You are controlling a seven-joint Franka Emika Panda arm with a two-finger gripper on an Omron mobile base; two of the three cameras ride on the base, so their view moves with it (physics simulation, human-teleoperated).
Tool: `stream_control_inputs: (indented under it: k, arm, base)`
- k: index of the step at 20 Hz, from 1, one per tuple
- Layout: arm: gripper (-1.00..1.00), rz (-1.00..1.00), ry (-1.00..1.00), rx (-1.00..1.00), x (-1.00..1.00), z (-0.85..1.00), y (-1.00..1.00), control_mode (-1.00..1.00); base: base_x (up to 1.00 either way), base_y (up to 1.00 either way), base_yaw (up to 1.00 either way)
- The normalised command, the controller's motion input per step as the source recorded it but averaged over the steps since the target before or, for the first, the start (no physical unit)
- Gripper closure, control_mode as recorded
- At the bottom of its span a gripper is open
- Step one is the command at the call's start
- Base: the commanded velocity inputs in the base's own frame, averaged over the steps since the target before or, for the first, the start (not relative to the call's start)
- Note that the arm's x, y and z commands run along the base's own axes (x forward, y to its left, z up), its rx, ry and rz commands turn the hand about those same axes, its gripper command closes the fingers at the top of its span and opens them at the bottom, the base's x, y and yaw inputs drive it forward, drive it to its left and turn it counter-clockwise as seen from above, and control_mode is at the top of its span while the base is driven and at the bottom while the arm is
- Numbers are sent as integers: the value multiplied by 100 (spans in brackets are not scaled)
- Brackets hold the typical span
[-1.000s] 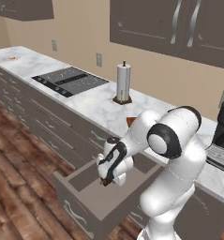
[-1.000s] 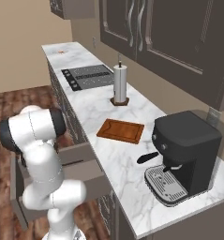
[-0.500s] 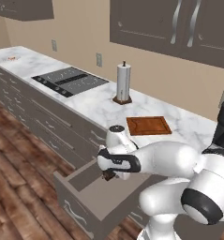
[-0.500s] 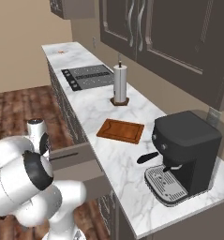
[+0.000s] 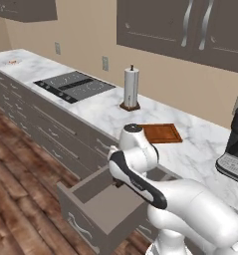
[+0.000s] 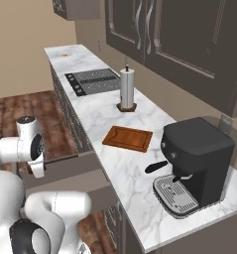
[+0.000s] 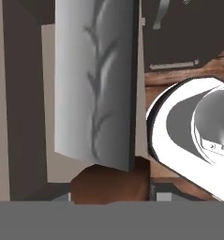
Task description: Pick up the knife from the drawer and place it on the cutting board. Then place the meat from the plate to the cutting board.
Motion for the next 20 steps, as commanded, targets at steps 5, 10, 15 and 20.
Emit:
stream_control_inputs:
  k: [5, 10, 15, 20]
  arm:
    - [100, 0, -2, 0, 3, 38, -9, -100]
    - [100, 0, 0, 0, 33, 35, -31, -100]
    - [100, 0, 0, 0, 47, 27, -41, -100]
    - [100, 0, 0, 0, 47, 13, -54, -100]
  base:
    - [0, 0, 0]
    - [0, 0, 0]
    - [0, 0, 0]
    - [0, 0, 0]
